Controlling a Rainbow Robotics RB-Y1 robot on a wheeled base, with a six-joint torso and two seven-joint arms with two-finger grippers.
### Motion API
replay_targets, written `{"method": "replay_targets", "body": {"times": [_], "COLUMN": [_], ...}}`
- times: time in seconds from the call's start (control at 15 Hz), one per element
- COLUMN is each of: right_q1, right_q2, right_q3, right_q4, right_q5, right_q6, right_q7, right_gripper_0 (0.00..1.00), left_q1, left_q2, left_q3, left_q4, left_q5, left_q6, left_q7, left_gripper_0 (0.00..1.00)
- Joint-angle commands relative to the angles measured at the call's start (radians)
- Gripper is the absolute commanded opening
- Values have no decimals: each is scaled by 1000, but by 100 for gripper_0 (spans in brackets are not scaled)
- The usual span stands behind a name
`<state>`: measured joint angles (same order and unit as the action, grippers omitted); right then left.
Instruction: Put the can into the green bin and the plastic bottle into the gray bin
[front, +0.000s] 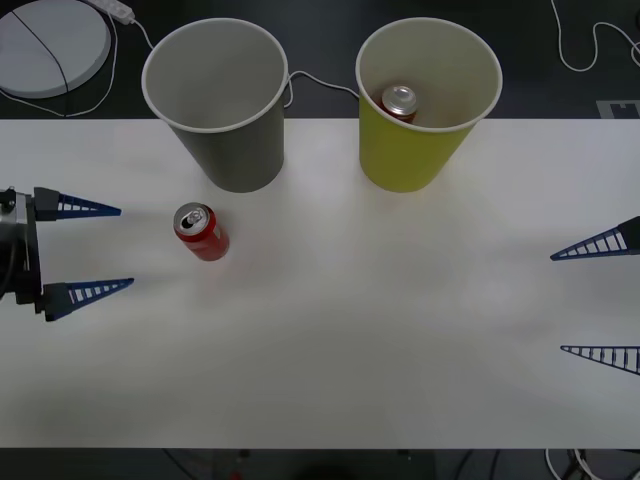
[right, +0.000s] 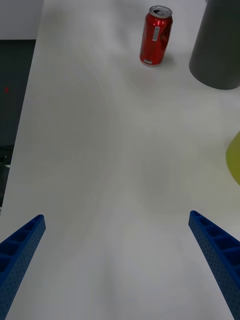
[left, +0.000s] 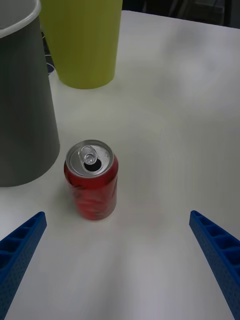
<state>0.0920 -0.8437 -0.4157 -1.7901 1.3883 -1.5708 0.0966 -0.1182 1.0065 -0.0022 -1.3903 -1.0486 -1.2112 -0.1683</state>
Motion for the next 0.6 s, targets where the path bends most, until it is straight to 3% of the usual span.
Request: {"method": "replay_targets", "body": {"times": [0.07, 0.2, 0.6], "right_q1": [0, 0, 0], "right_q2": [0, 0, 0], "right_q3": [0, 0, 0], "right_q4": [0, 0, 0], "right_q5": [0, 0, 0], "right_q6": [0, 0, 0], "right_q7": [0, 0, 0], "right_gripper_0": [100, 100, 100], "left_q1": [0, 0, 0], "left_q2": [0, -6, -128], "left_q3": [-45, -85, -87], "left_q4": [48, 86, 205], "left_q5": [70, 127, 194], "left_q6": [42, 67, 68], "left_q7": [-89, -145, -241], "left_gripper_0": [100, 100, 100]}}
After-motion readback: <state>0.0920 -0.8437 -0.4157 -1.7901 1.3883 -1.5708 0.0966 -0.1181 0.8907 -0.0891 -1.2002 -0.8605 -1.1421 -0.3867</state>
